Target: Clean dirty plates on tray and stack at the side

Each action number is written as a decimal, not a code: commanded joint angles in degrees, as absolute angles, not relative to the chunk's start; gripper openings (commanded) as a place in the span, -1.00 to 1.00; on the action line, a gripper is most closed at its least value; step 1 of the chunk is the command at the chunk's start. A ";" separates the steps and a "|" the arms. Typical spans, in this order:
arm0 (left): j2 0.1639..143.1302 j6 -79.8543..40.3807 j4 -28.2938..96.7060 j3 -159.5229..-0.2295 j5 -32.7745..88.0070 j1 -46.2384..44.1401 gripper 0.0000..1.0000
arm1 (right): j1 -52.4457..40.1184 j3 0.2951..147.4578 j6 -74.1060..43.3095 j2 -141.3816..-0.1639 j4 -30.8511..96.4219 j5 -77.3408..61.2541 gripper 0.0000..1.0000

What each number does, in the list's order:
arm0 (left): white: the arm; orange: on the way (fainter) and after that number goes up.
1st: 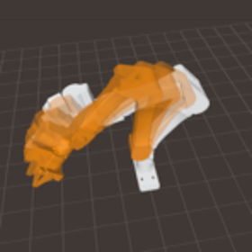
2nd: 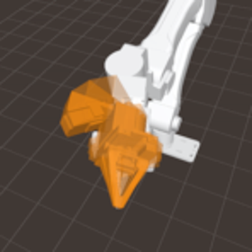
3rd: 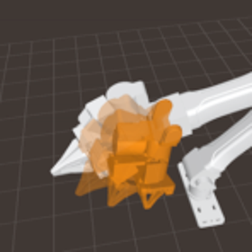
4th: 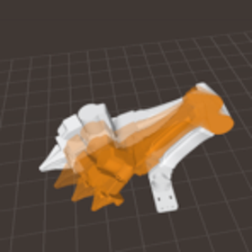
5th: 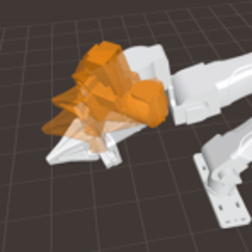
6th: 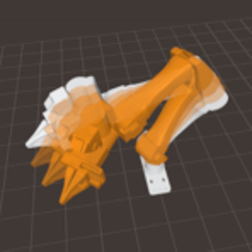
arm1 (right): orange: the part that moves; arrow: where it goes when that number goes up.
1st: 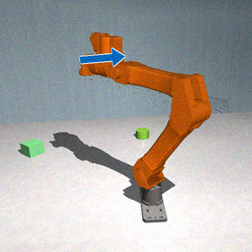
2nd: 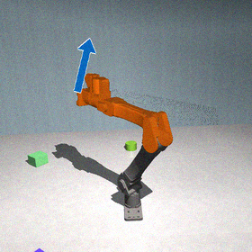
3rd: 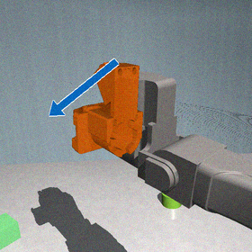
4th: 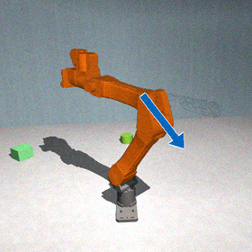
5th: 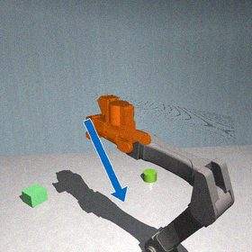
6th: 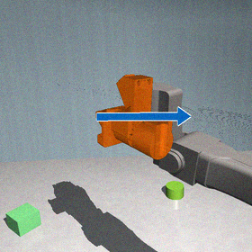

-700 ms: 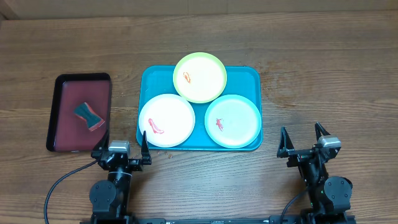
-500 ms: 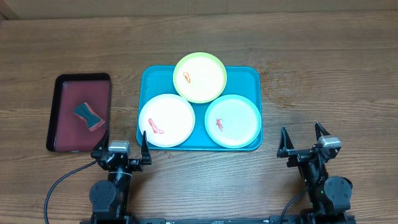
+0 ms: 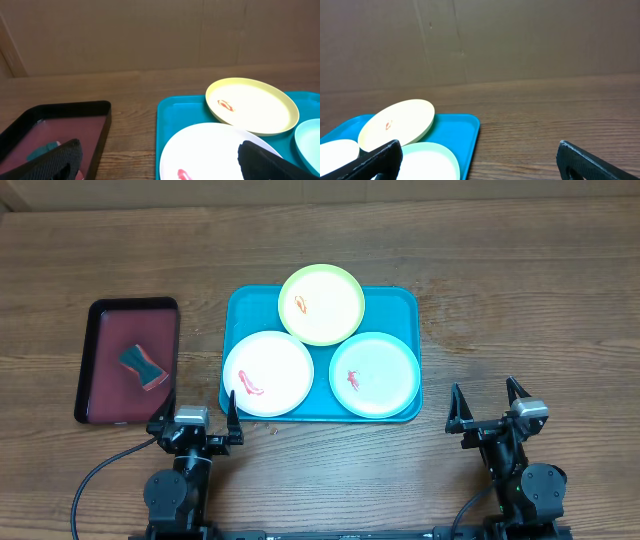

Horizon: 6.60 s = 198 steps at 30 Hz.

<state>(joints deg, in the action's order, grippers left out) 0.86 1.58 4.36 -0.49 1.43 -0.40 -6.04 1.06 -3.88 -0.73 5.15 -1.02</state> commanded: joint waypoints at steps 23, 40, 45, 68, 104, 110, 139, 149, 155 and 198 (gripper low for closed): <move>0.30 0.86 4.45 -0.25 1.06 -0.73 0.99 | -6.09 0.49 -4.14 -0.19 4.80 -0.23 1.00; 0.30 -17.39 -18.06 -0.27 15.11 -0.78 0.99 | -6.09 0.47 -4.14 -0.19 4.80 -0.23 1.00; 0.34 -16.53 -22.04 -1.56 12.88 -0.78 1.00 | -6.09 0.49 -4.14 -0.19 4.80 -0.23 1.00; 51.29 -13.02 19.27 -52.99 -10.09 1.39 1.00 | -6.09 0.49 -4.14 -0.19 4.80 -0.23 1.00; 113.51 -28.32 40.64 -81.43 -5.91 23.62 0.89 | -6.09 0.49 -4.14 -0.19 4.80 -0.23 1.00; 116.95 -28.34 40.47 -81.43 -5.21 23.62 0.64 | -6.09 0.49 -4.14 -0.19 4.80 -0.25 1.00; 118.43 -27.66 49.54 -81.43 2.57 23.59 1.00 | -6.09 0.47 -4.14 -0.19 4.80 -0.23 0.99; 118.43 -27.66 55.53 -81.43 7.97 23.59 0.62 | -6.09 0.49 -4.14 -0.19 4.80 -0.25 1.00; 118.43 -27.68 54.70 -81.43 6.28 23.66 -0.65 | -6.09 0.49 -4.14 -0.19 4.80 -0.23 1.00; 118.45 -26.81 53.65 -81.38 0.25 23.57 0.82 | -6.09 0.49 -4.14 -0.19 4.80 -0.23 1.00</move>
